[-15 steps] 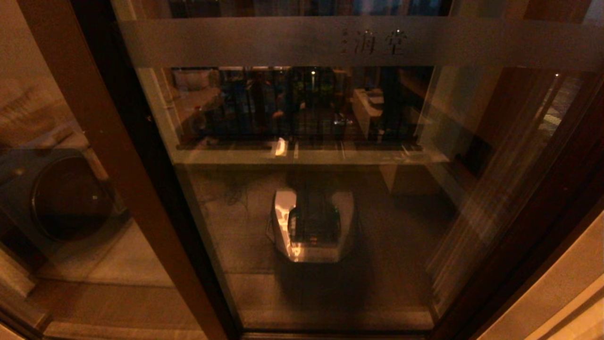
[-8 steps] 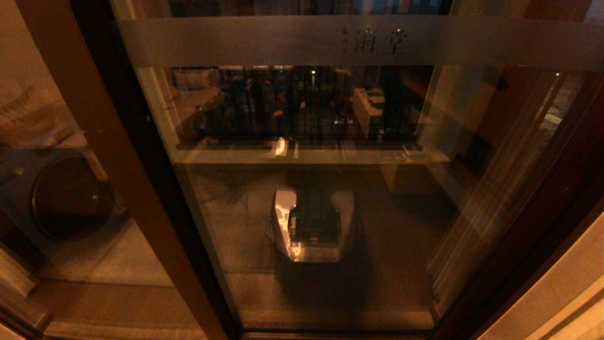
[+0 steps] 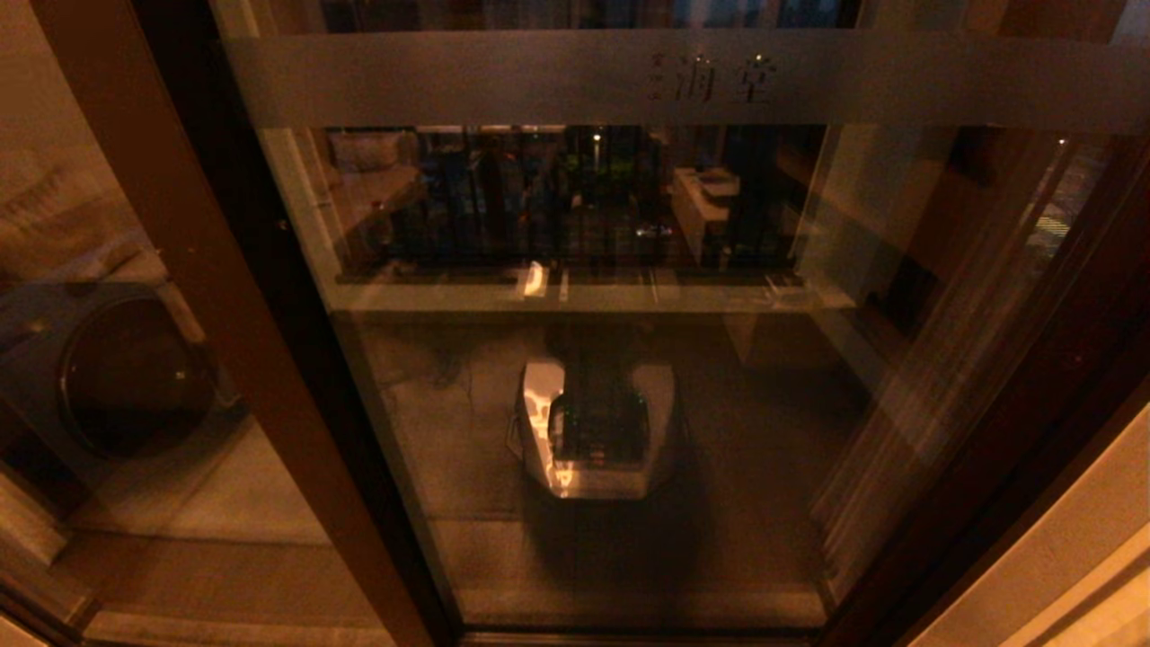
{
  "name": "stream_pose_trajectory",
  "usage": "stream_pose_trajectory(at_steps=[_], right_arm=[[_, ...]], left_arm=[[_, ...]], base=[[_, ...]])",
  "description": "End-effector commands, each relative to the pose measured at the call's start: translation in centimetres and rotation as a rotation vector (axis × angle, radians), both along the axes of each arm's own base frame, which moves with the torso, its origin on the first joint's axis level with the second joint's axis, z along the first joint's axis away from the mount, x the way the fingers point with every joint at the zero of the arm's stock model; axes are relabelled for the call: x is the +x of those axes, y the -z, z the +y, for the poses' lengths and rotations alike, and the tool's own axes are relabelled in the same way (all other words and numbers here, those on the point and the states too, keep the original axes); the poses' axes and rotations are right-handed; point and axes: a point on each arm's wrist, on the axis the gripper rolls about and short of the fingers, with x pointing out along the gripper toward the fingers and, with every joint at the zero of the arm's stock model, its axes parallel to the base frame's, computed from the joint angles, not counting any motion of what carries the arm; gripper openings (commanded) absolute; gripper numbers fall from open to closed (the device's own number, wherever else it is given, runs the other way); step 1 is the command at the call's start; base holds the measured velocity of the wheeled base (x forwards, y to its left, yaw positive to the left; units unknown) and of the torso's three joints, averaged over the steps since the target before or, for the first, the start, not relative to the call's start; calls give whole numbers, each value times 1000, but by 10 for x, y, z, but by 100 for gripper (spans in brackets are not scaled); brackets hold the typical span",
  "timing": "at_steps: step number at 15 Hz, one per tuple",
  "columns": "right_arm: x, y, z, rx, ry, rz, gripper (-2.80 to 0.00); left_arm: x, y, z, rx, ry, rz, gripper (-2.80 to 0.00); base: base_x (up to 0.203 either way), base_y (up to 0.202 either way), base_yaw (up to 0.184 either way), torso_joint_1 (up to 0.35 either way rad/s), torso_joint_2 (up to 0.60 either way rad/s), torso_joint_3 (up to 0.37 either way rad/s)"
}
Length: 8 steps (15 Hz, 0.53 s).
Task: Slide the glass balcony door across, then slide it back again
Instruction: Open the slid door
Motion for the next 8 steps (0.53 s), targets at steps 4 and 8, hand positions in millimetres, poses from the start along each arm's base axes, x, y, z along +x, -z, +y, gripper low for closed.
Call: stream_pose_trajectory(at_steps=[4, 8], right_arm=[[32, 5, -41, -23, 84, 23, -280], [55, 20, -27, -20, 85, 91, -280]], left_arm=[[0, 0, 0, -1, -1, -1, -280], [0, 0, 0, -1, -1, -1, -280]], base=[[0, 0, 0, 0, 0, 0], [0, 0, 0, 0, 0, 0]])
